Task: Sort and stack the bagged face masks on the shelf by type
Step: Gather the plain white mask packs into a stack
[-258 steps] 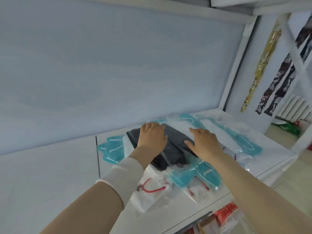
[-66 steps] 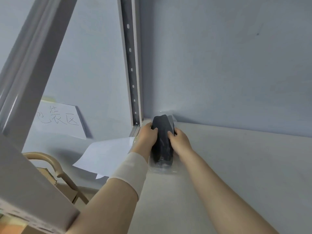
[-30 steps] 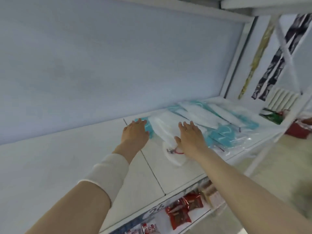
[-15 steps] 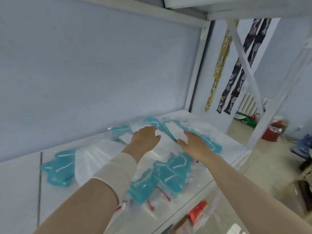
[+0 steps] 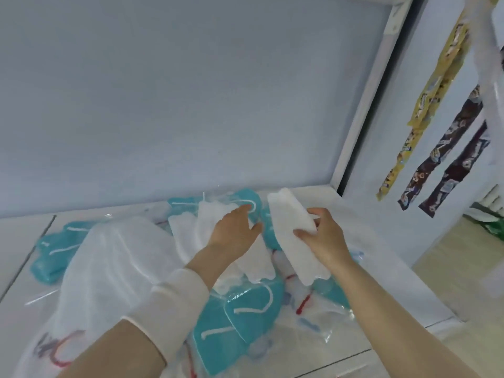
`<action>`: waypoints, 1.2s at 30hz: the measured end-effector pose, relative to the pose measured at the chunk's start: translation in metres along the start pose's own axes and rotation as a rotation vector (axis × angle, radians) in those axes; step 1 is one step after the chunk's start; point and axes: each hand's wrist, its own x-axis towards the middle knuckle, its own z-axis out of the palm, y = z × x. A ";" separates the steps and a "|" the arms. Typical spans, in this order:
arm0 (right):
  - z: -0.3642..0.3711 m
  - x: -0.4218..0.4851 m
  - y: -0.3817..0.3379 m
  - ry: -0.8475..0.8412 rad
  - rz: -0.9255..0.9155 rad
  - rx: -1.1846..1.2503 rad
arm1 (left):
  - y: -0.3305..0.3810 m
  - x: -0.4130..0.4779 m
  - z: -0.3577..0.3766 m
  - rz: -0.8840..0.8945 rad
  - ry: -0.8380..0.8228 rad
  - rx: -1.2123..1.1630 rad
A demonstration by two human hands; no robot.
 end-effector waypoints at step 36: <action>0.080 -0.008 -0.095 -0.223 0.020 0.332 | -0.132 -0.077 -0.082 -0.514 0.546 -0.785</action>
